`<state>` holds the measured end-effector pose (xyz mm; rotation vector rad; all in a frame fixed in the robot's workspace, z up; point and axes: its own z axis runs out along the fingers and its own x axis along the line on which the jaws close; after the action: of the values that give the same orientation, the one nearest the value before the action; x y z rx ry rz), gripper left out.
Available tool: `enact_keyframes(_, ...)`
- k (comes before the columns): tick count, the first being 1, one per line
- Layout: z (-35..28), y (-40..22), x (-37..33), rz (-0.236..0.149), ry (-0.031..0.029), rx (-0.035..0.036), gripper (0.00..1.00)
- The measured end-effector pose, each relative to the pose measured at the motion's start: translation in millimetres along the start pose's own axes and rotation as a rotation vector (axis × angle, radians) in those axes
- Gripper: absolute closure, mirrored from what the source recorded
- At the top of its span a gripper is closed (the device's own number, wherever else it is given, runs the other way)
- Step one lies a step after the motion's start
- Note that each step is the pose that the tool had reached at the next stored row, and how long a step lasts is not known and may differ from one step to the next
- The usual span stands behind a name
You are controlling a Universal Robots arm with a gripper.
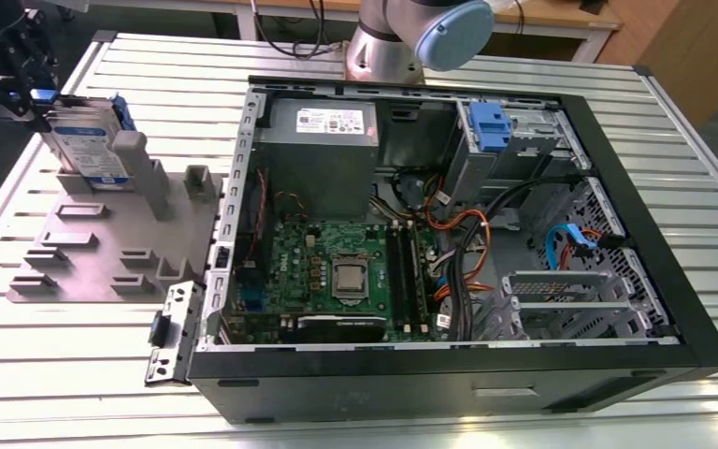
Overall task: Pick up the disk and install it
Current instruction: 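Pick up the disk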
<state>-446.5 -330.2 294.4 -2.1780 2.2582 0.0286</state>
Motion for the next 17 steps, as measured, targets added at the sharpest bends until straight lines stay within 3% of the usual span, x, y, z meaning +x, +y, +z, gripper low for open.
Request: enact_keyframes(17, 1.0, 0.0, 0.0, 0.005, -0.0001, 0.0002, 0.49)
